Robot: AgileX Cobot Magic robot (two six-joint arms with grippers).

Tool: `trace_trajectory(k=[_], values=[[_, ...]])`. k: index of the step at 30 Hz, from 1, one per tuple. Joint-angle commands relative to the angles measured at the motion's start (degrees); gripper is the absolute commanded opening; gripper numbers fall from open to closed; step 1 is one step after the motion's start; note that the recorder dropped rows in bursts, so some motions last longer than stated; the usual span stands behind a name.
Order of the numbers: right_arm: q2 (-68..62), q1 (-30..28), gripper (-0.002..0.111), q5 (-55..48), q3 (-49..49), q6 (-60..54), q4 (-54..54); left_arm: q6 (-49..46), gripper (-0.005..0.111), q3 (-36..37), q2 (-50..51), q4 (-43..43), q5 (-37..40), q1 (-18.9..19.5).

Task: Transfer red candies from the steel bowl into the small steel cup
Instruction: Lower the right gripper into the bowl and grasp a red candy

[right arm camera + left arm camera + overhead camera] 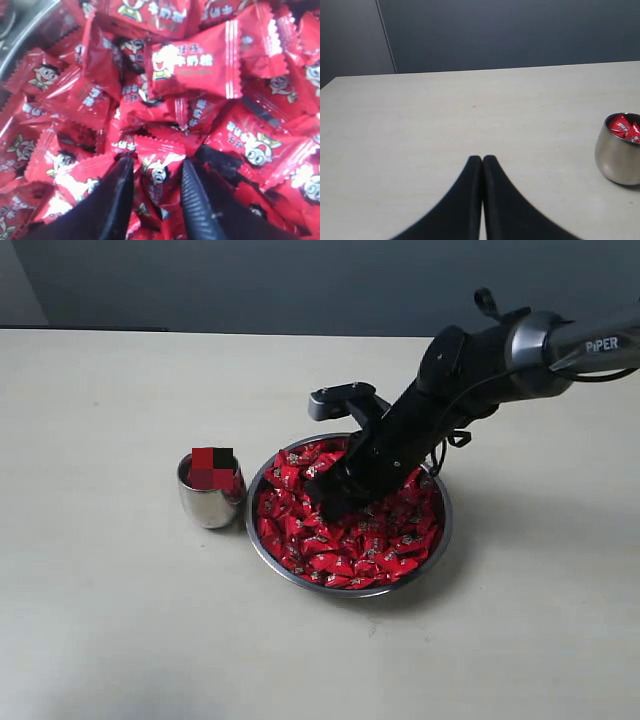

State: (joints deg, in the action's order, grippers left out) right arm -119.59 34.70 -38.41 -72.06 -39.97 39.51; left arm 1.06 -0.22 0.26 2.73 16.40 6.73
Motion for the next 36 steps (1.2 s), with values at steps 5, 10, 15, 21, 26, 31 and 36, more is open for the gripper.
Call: trace_trajectory(k=[5, 10, 15, 21, 26, 31, 36], values=[[-2.2, 0.2, 0.032, -0.7, -0.3, -0.1, -0.7, 0.1, 0.000, 0.2, -0.3, -0.1, -0.1, 0.0], [-2.4, 0.2, 0.032, -0.7, -0.3, -0.1, -0.6, 0.1, 0.000, 0.2, -0.3, -0.1, -0.1, 0.0], [-2.4, 0.2, 0.032, -0.7, -0.3, 0.1, -0.5, 0.1, 0.000, 0.2, -0.3, -0.1, -0.1, 0.0], [-2.4, 0.2, 0.000, -0.9, -0.3, 0.2, -1.6, 0.1, 0.000, 0.2, -0.3, -0.1, -0.1, 0.0], [-2.2, 0.2, -0.001, -0.9, -0.3, 0.2, -2.0, 0.1, 0.000, 0.2, -0.3, -0.1, -0.1, 0.0], [1.1, -0.1, -0.001, -0.7, -0.3, 0.2, -2.6, 0.1, 0.000, 0.2, -0.3, -0.1, -0.1, 0.0], [6.0, -0.1, -0.001, 0.4, -0.3, 6.3, -9.9, 0.1, 0.000, 0.2, -0.3, -0.1, -0.1, 0.0]])
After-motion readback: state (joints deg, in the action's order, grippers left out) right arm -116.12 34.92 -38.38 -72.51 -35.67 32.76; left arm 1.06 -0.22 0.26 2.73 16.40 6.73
